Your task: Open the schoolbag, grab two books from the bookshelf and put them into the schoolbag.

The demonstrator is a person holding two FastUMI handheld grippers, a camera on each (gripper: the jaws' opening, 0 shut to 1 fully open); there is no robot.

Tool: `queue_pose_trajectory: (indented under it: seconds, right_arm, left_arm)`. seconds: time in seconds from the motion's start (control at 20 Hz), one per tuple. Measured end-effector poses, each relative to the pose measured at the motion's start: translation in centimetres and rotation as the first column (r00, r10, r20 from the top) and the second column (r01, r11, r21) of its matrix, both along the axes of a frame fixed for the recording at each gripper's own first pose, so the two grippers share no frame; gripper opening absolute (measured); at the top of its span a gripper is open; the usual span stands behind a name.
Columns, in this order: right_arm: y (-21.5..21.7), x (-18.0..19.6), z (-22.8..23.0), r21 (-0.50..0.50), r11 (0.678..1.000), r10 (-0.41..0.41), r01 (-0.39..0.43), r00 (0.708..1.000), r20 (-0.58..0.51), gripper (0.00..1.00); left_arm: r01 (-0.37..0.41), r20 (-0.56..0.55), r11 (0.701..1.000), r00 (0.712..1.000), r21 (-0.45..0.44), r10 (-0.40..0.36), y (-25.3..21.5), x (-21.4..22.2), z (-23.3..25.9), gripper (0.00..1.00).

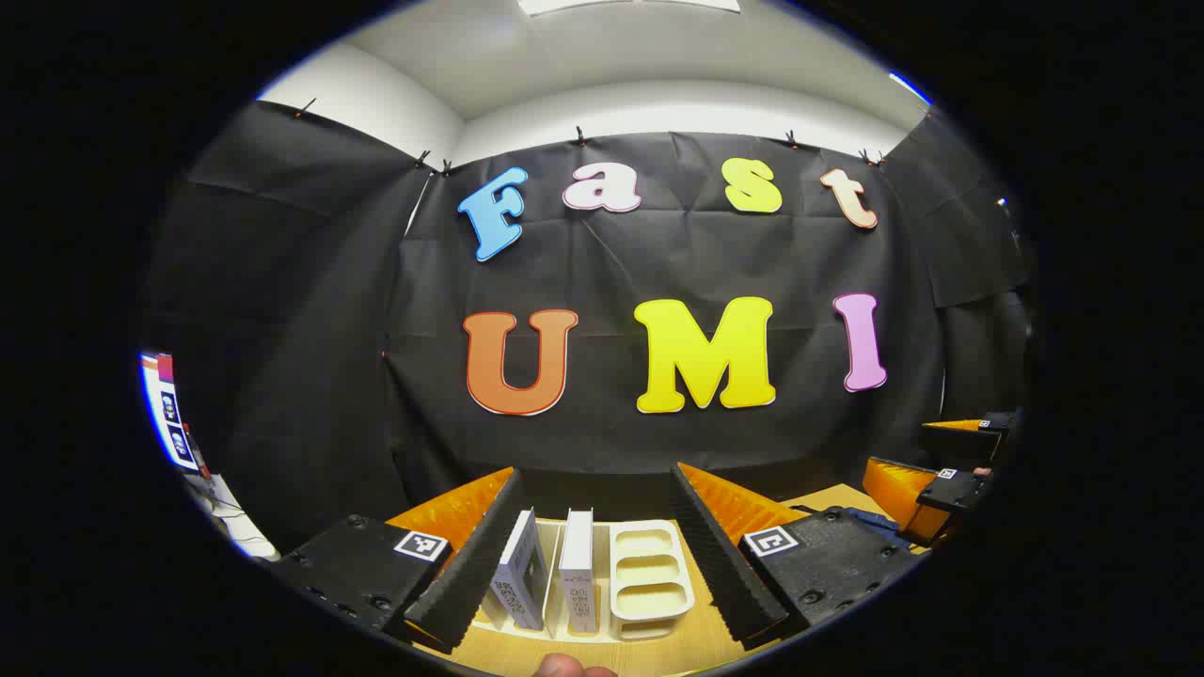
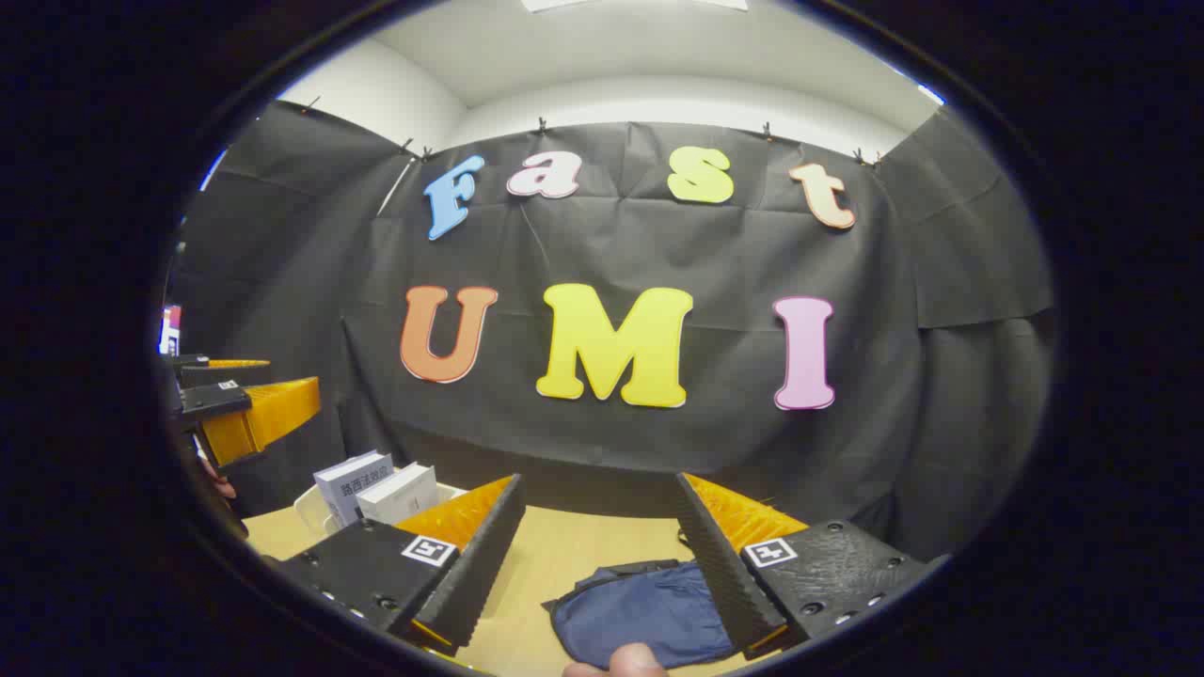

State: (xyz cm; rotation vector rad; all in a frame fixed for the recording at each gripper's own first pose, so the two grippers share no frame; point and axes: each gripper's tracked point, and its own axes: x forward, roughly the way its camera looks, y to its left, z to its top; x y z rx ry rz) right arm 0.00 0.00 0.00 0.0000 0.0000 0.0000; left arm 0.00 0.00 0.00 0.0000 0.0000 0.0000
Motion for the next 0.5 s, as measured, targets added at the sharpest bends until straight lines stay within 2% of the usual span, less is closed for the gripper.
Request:
queue_pose_trajectory:
  seconds: [0.3,0.35,0.5]
  right_arm:
    - [0.3,0.3,-1.0,0.005,1.000,0.007,-0.007,0.999,-0.037,0.95]
    - [0.3,0.3,-1.2,0.007,1.000,0.005,-0.005,0.999,-0.046,0.98]
    - [0.6,0.4,-2.2,0.002,1.000,0.008,-0.008,0.997,-0.077,0.95]
  left_arm:
    - [0.021,-0.023,1.000,1.000,0.002,-0.021,-0.4,0.0,-0.6,0.98]
    - [0.020,-0.023,1.000,1.000,0.002,-0.020,-0.4,0.1,-0.6,0.98]
    - [0.027,-0.035,1.000,0.999,-0.005,-0.027,-0.5,0.2,-1.1,0.98]
